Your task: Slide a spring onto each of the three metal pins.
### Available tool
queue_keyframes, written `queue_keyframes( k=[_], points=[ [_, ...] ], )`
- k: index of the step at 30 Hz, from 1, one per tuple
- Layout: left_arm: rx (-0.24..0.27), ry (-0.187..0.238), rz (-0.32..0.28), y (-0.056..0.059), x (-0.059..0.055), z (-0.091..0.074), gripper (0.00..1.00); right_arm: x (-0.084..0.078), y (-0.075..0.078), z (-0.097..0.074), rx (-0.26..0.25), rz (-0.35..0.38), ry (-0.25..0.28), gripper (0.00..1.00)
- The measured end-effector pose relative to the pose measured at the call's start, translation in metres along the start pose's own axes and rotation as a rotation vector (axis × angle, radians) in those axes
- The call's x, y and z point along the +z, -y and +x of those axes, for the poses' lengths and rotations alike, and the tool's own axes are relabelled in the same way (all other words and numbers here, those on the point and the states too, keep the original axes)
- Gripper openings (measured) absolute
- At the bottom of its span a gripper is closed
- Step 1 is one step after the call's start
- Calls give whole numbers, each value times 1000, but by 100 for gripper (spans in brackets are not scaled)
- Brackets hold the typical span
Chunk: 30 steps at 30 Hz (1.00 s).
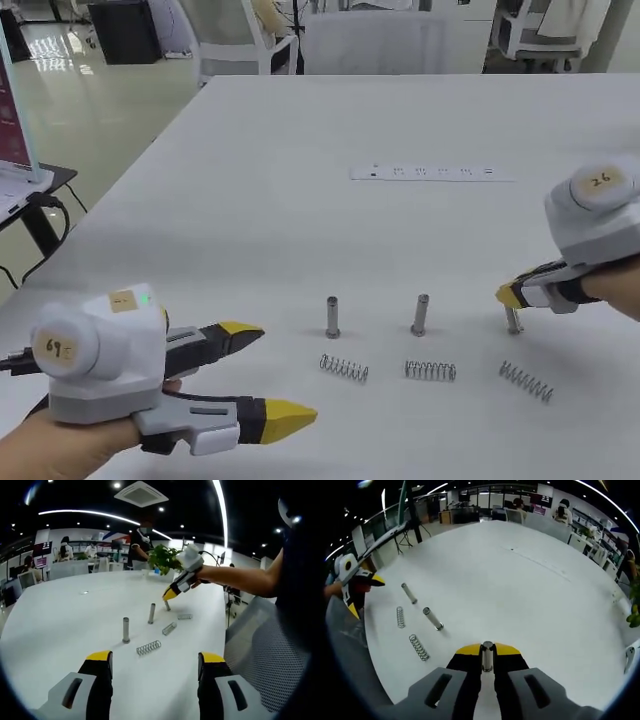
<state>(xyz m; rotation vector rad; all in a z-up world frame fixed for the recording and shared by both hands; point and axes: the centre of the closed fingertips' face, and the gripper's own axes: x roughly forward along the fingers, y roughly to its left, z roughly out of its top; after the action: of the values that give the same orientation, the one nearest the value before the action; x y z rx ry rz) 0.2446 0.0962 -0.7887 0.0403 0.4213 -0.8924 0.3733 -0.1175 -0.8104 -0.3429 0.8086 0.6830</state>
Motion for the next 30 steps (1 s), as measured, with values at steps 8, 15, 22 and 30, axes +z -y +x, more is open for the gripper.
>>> queue_keyframes(
  k=[8,15,22,30],
  points=[
    [-2,-4,7,2,1,0,65,-4,-1,-6,-1,-3,7,6],
    [-3,-10,10,3,0,-2,65,-8,-3,-11,2,-13,9,6],
    [-3,-12,12,4,0,-2,65,-10,-4,-13,0,-22,12,6],
    [-2,-15,13,4,-1,-3,65,-12,-5,-14,2,-52,9,6]
  ],
)
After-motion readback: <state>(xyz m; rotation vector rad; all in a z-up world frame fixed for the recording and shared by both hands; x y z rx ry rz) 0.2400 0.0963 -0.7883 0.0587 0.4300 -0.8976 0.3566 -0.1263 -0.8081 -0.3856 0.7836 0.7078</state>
